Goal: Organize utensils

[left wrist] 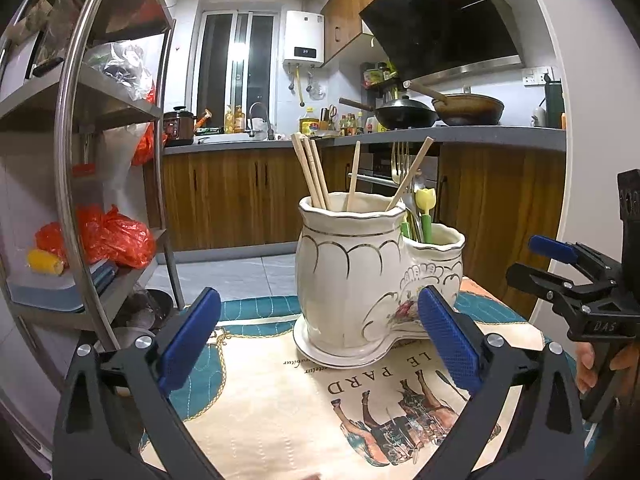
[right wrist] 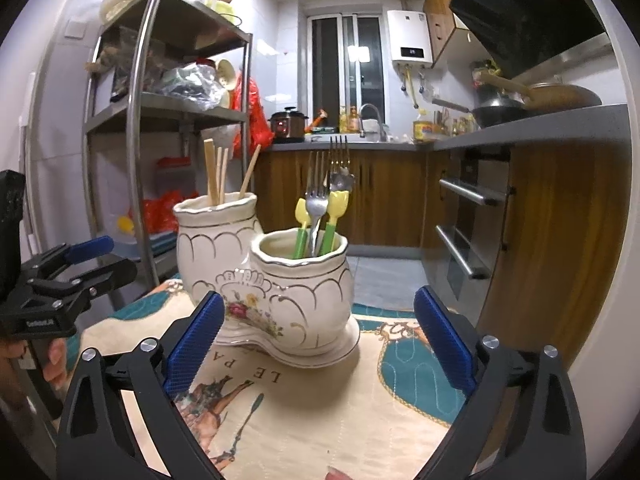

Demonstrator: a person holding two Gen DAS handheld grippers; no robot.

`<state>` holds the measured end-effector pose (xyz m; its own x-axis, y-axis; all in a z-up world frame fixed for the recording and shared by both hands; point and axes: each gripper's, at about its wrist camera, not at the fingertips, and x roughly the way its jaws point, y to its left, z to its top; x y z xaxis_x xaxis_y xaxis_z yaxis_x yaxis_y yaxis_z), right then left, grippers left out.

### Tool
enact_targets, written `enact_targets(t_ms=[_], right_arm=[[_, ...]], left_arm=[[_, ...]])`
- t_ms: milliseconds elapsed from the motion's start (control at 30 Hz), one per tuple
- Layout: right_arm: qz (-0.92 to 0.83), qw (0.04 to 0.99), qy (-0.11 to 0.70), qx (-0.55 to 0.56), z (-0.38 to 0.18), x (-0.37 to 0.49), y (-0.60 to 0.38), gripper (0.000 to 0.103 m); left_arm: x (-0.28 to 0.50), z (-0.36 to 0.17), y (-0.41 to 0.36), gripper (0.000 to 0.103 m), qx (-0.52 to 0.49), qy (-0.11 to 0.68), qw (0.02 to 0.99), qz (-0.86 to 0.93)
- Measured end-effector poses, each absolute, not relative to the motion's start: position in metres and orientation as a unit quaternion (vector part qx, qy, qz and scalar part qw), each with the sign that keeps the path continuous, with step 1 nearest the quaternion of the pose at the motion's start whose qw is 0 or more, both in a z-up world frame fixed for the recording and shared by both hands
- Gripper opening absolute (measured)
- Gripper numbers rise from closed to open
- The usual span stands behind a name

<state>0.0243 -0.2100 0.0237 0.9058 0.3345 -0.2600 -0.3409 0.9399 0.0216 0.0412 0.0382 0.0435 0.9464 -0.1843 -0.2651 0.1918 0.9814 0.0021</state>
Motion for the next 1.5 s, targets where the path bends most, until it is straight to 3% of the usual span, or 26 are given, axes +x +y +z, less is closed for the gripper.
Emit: enact_targets(t_ms=[1500], right_arm=[[0.171,0.977,0.125,-0.016,0.024,0.0223,-0.2082,0.096]], left_arm=[[0.0417,0.0444,0.0377,0.097,0.013,0.135,0.986,-0.094]])
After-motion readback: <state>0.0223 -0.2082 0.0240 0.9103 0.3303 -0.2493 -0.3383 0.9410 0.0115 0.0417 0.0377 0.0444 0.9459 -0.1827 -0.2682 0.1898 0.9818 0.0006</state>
